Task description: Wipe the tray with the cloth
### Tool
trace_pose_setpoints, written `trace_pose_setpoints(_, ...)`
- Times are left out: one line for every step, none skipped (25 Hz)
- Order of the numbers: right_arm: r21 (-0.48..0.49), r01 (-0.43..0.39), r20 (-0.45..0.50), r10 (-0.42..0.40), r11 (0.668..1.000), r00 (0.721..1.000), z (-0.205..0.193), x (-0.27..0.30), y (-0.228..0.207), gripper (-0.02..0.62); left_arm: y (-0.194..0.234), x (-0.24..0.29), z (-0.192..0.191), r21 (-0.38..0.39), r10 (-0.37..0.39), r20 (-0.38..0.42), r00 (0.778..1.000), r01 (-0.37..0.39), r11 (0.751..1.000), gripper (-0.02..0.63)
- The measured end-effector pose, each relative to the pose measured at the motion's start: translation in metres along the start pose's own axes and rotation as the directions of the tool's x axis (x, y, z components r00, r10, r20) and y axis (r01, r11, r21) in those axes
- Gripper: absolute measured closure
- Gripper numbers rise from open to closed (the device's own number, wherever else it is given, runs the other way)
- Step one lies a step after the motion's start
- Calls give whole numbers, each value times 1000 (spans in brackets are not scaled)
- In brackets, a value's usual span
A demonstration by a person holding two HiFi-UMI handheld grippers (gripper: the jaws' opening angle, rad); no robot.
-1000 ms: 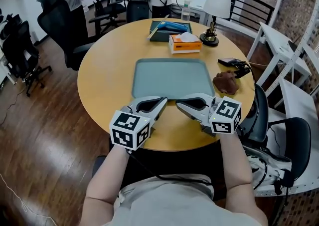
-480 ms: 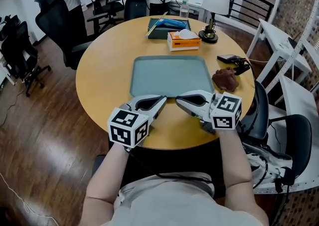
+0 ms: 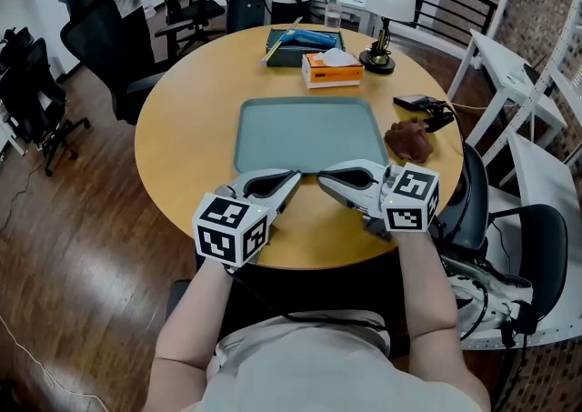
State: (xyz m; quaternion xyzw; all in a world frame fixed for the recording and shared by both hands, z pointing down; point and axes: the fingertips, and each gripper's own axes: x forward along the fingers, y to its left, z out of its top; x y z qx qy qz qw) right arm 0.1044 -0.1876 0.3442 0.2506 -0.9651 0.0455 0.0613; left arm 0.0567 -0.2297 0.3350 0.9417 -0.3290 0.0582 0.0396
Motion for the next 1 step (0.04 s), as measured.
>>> trace_pose_setpoints(0,0,0,0,1000,1000,0,0,0,595,0,0,0,0,0,0,1000,0,1000,604)
